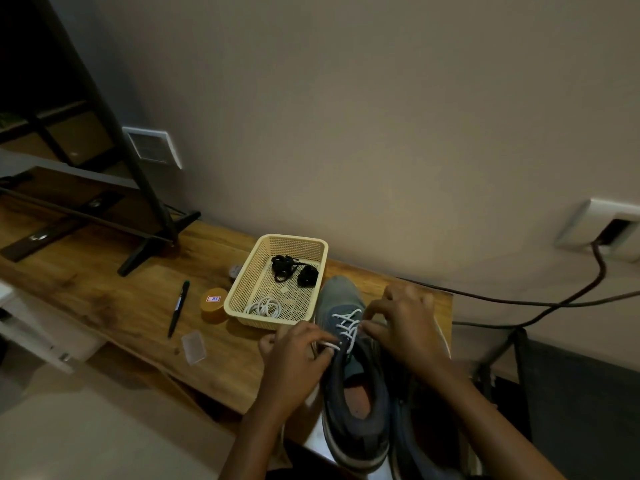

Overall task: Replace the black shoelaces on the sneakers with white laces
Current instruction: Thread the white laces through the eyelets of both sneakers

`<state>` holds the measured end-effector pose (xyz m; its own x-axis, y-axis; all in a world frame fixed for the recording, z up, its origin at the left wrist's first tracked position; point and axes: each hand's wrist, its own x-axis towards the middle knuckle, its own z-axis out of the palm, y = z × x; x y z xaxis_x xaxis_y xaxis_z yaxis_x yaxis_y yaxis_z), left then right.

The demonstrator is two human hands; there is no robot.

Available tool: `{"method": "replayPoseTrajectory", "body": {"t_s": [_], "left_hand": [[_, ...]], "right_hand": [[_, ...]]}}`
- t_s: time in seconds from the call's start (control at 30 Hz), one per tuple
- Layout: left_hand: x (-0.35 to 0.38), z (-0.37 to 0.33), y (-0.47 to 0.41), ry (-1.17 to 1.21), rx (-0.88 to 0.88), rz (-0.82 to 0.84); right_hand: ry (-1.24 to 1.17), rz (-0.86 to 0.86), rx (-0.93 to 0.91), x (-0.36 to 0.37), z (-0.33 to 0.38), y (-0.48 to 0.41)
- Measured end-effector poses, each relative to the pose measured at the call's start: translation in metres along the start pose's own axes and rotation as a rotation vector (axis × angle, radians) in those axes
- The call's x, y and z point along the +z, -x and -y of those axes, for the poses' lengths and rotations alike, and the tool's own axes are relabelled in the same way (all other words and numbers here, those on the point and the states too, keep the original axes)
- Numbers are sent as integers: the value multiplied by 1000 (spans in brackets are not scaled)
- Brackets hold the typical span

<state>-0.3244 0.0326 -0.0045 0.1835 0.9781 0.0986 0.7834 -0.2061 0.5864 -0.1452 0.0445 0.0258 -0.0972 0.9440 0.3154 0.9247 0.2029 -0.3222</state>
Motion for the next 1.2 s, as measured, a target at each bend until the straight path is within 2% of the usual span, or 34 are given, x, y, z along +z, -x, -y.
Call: {"method": "replayPoseTrajectory", "body": {"t_s": [0.1, 0.27, 0.53, 0.67, 0.77, 0.9, 0.97, 1.13, 1.2], "left_hand": [[1, 4, 1, 23, -53, -15], [-4, 1, 3, 557, -146, 98], [-13, -6, -1, 947, -437, -10], [-18, 0, -7, 1064, -527, -181], [-24, 1, -4, 985, -424, -168], [-9, 4, 1, 496, -166, 81], [-1, 7, 2, 382, -129, 127], [2, 5, -1, 262, -148, 2], [1, 6, -2, 302, -202, -80]], "right_hand": [[16, -51, 10, 12, 6, 3], [20, -100, 27, 16, 14, 8], [52, -33, -12, 20, 3, 20], [-13, -38, 12, 21, -1, 20], [-5, -6, 24, 20, 0, 22], [-43, 57, 54, 19, 2, 21], [-54, 64, 61, 19, 2, 21], [-53, 115, 84, 14, 5, 20], [-42, 130, 93, 12, 4, 20]]}}
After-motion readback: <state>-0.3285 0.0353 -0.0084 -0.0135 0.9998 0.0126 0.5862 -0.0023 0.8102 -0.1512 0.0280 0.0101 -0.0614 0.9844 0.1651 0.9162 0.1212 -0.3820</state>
